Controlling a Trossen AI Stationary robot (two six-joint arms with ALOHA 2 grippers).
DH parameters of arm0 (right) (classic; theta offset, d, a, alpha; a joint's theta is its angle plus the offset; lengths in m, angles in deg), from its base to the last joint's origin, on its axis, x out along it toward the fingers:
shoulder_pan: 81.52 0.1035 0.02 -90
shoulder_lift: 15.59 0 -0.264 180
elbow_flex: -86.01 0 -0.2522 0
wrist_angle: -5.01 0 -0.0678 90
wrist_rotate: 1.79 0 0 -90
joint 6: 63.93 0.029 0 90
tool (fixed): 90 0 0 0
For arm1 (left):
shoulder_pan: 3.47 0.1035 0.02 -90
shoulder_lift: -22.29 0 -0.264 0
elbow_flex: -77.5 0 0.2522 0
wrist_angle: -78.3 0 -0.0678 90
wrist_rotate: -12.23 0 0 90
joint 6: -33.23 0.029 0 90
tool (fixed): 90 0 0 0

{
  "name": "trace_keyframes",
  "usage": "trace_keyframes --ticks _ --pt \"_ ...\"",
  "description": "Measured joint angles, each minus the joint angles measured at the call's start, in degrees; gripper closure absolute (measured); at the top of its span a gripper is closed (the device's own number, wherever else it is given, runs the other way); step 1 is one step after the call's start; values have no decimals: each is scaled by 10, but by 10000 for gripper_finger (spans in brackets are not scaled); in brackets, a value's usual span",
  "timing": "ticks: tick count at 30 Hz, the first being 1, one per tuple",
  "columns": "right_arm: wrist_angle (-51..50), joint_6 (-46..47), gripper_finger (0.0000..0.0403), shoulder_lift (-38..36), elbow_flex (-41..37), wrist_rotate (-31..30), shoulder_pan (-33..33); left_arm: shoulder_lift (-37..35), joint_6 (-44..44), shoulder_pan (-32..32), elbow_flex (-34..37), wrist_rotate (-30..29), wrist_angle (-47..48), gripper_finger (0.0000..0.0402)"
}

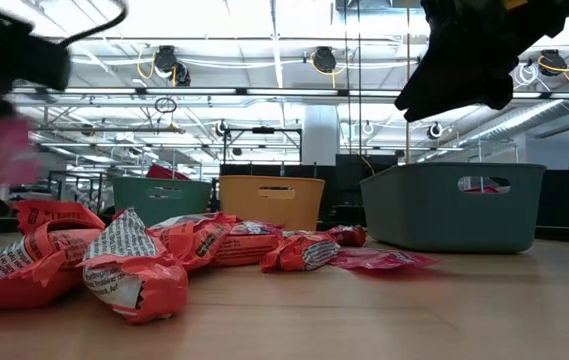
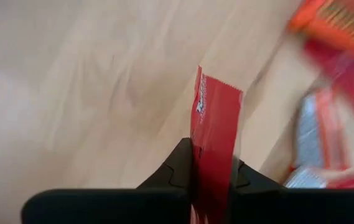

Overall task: Sort candy
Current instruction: Put the pink wrapper gummy into the yellow bin

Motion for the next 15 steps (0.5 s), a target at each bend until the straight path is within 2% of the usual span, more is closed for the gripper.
trace_keyframes --ticks 7,15 --pt "5 0 255 0 0 0 0 0 122 97 -63 -50 0 372" --pt "17 4 255 0 0 13 2 7 285 237 -133 -55 -44 371"
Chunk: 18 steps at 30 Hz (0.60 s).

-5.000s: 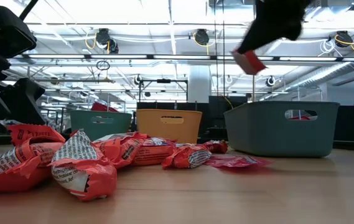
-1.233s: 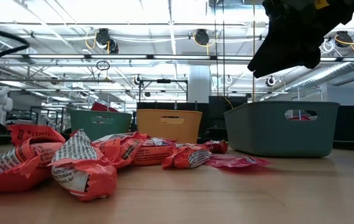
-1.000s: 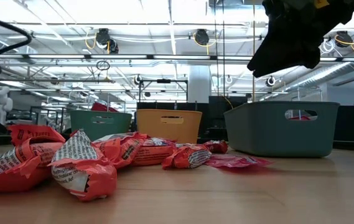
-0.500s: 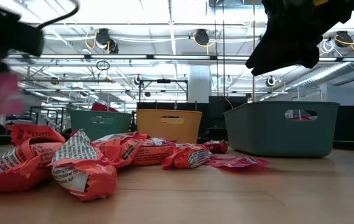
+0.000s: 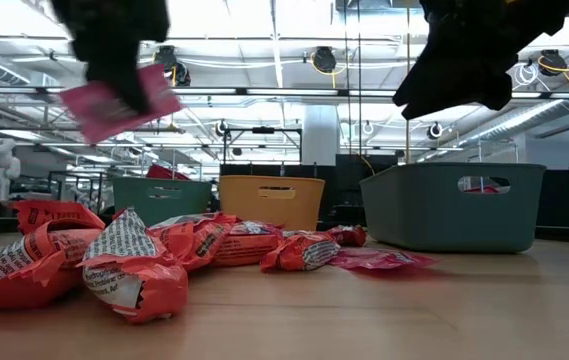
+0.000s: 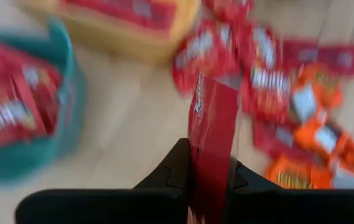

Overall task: Sort candy
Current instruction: Put the pink wrapper gummy into the yellow bin

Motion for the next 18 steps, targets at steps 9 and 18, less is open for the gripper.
trace_keyframes --ticks 9,18 --pt "0 1 255 0 0 2 9 94 149 129 -93 11 -24 371" --pt "0 -3 255 0 0 1 9 230 253 215 -185 65 -72 371"
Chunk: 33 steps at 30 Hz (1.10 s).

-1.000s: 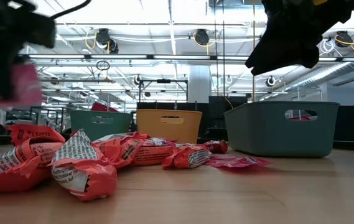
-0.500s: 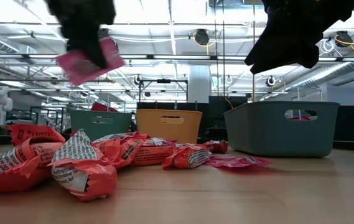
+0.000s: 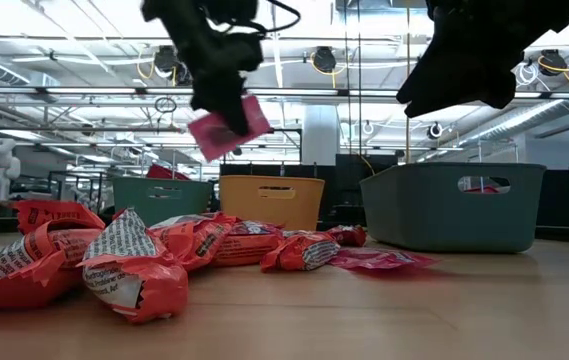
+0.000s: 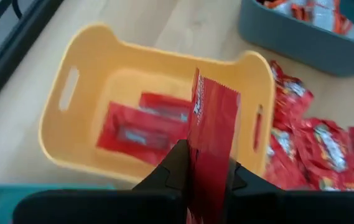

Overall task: Sort candy
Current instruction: Put the pink wrapper gummy into the yellow bin

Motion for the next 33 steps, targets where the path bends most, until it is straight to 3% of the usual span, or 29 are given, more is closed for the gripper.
trace_keyframes --ticks 5,14,25,33 --pt "0 -2 255 0 0 0 0 46 54 27 -45 0 -23 371" --pt "-1 -4 255 0 0 0 0 66 59 56 -53 -3 -104 368" --pt "-3 -7 255 0 0 0 0 66 56 61 -53 -3 -104 284" --pt "-3 -7 255 0 0 0 0 66 59 61 -53 -1 -87 270"
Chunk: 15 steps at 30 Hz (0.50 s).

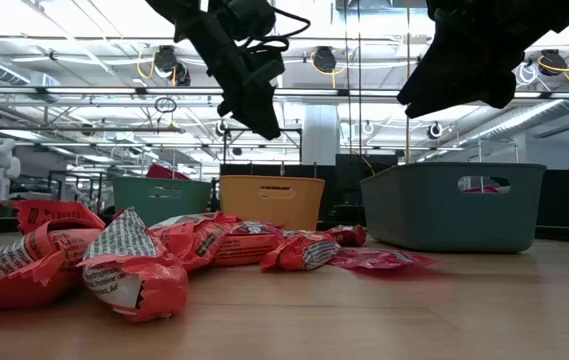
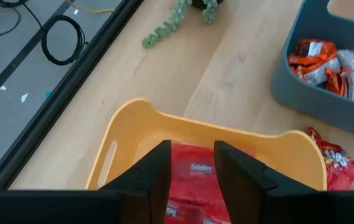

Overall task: Sort candy
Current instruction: Put the pink wrapper gummy into the yellow bin, then put the red pack of candy into the light blue bin

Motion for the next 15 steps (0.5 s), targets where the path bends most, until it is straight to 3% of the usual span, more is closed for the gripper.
trace_keyframes --ticks 15 --pt "0 -9 255 0 0 0 0 -40 -1 -1 0 0 84 269"
